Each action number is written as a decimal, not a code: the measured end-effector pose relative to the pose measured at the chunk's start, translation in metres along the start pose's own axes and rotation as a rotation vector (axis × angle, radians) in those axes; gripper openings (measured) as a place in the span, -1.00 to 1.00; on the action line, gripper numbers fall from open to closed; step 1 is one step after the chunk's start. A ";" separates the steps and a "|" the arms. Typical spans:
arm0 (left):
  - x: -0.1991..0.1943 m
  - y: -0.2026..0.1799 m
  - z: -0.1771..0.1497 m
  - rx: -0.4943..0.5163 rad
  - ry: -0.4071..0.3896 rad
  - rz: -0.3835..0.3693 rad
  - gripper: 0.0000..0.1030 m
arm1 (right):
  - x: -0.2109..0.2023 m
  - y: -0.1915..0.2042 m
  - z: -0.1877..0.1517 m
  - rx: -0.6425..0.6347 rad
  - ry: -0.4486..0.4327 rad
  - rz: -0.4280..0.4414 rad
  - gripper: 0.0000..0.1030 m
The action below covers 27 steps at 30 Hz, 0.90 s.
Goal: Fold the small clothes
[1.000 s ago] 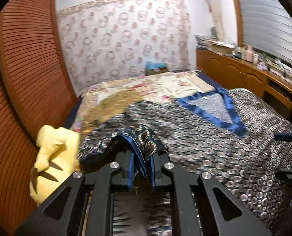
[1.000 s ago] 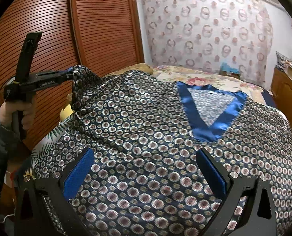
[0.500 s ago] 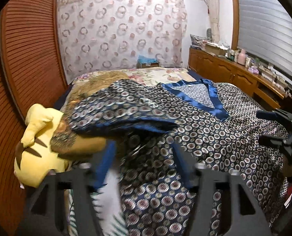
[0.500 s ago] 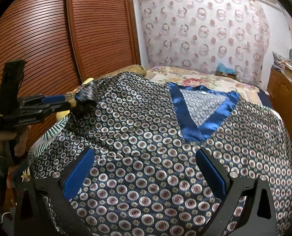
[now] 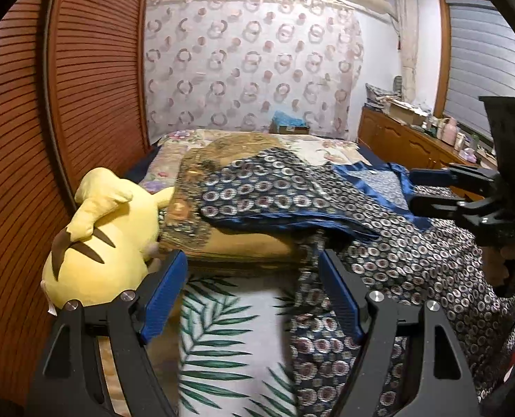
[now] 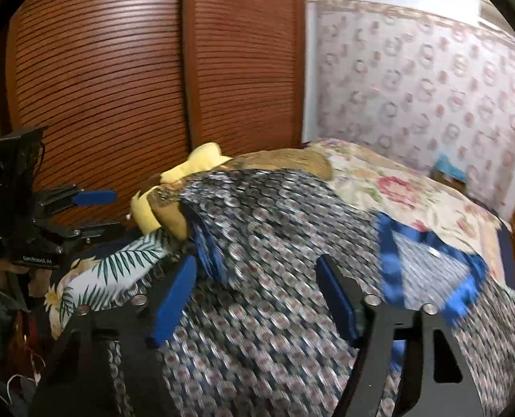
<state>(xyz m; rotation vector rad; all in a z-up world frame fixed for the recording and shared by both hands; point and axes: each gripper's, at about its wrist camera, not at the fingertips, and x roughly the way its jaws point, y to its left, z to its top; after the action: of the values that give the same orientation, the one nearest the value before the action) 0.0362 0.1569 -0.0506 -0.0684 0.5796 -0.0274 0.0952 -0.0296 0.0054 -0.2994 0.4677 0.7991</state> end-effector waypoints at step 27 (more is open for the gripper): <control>0.021 0.046 0.042 -0.068 0.049 0.117 0.52 | 0.197 -0.002 0.060 -0.177 0.225 0.275 -0.75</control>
<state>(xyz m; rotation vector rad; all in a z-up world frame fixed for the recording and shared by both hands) 0.0770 0.2038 -0.0299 -0.1001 0.6323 0.1047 0.2325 0.1158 -0.0435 -0.4997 0.6597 1.0841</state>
